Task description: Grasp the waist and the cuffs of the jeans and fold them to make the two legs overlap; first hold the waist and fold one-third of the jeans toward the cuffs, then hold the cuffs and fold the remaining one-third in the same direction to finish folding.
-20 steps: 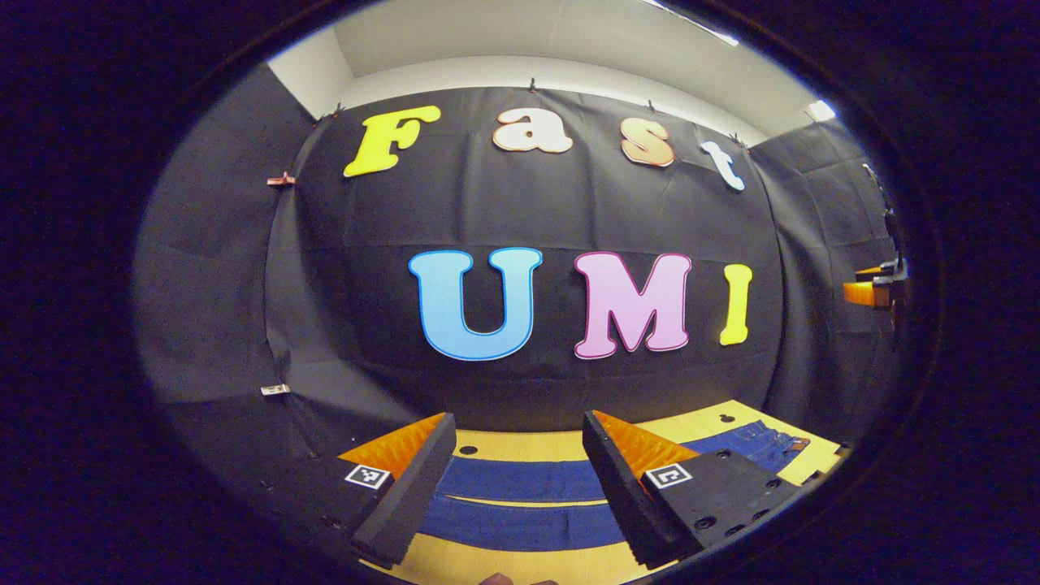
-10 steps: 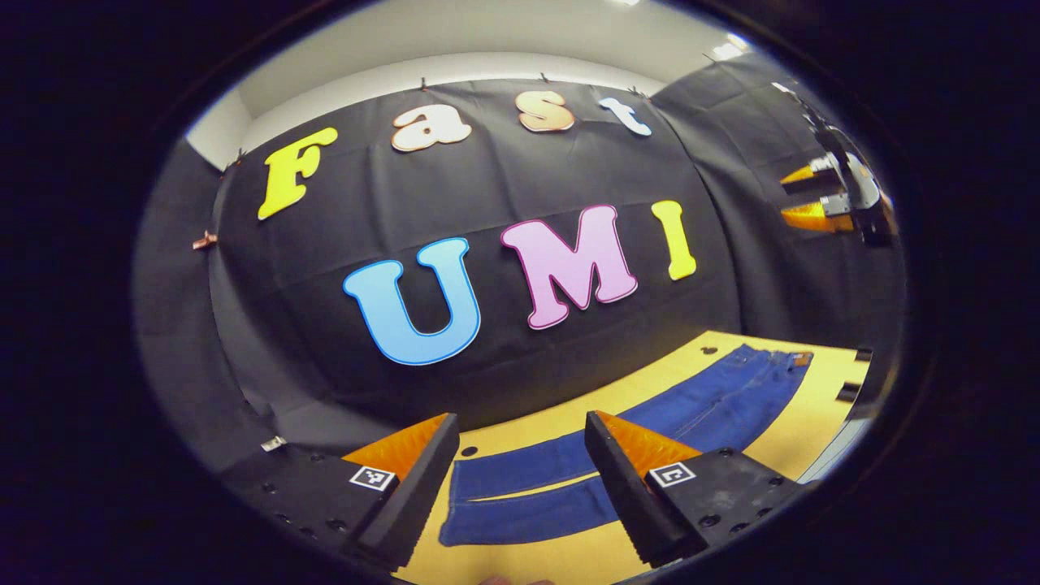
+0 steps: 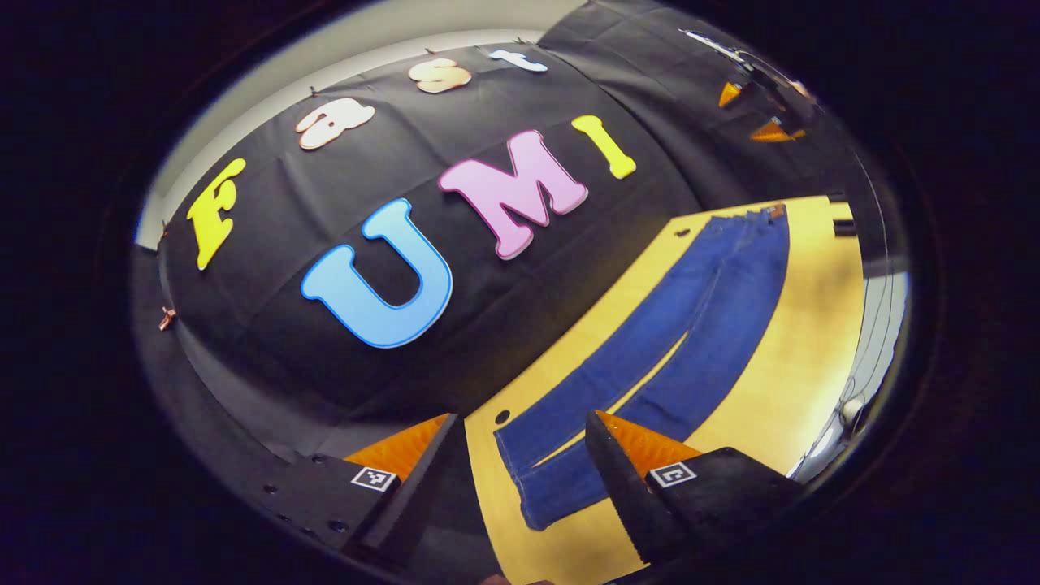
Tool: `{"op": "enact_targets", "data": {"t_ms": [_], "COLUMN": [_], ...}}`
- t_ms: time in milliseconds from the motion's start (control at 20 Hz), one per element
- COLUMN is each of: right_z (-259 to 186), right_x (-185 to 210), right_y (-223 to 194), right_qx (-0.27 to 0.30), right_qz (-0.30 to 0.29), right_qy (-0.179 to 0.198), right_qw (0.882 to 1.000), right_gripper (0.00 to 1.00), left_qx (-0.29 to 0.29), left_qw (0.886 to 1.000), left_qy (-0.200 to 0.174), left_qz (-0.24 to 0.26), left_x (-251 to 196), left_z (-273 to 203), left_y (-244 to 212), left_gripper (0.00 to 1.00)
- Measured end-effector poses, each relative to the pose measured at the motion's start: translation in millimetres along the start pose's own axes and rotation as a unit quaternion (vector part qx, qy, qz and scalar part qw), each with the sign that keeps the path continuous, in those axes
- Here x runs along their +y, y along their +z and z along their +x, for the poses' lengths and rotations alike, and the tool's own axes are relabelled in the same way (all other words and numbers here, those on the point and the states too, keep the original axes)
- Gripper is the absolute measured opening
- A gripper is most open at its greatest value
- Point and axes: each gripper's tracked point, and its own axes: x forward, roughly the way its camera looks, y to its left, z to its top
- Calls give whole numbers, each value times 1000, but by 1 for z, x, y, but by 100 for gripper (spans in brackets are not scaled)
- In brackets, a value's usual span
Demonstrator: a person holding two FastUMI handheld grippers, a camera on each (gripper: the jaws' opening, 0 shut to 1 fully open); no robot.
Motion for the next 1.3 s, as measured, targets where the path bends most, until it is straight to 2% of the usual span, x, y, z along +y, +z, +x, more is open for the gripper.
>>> {"op": "enact_targets", "data": {"t_ms": [150, 350, 450, 700, 850, 1000, 1100, 1200, 1300], "right_z": [13, 25, 32, 62, 79, 82, 79, 75, 76], "right_x": [47, 88, 102, 137, 136, 145, 150, 157, 156], "right_y": [-38, -86, -112, -163, -192, -229, -234, -240, -243], "right_qx": [48, 91, 111, 139, 157, 196, 194, 195, 197], "right_qz": [-32, -92, -91, -95, -89, -80, -98, -105, -104], "right_qy": [46, 104, 121, 176, 170, 179, 192, 204, 202], "right_qw": [997, 986, 982, 970, 969, 961, 957, 954, 954], "right_gripper": [95, 95, 95, 96, 96, 96, 98, 96, 96], "left_qx": [44, 72, 75, 131, 169, 190, 194, 186, 194], "left_qw": [998, 993, 987, 970, 954, 942, 932, 921, 914], "left_qy": [-43, -81, -99, -147, -175, -195, -208, -218, -227], "left_qz": [3, 54, 106, 141, 176, 197, 225, 265, 273], "left_x": [-7, -13, -19, -33, -40, -41, -38, -34, -36], "left_z": [22, 55, 70, 100, 115, 128, 134, 135, 137], "left_y": [-60, -106, -124, -180, -210, -228, -234, -239, -251], "left_gripper": [97, 97, 97, 98, 97, 98, 98, 98, 98]}}
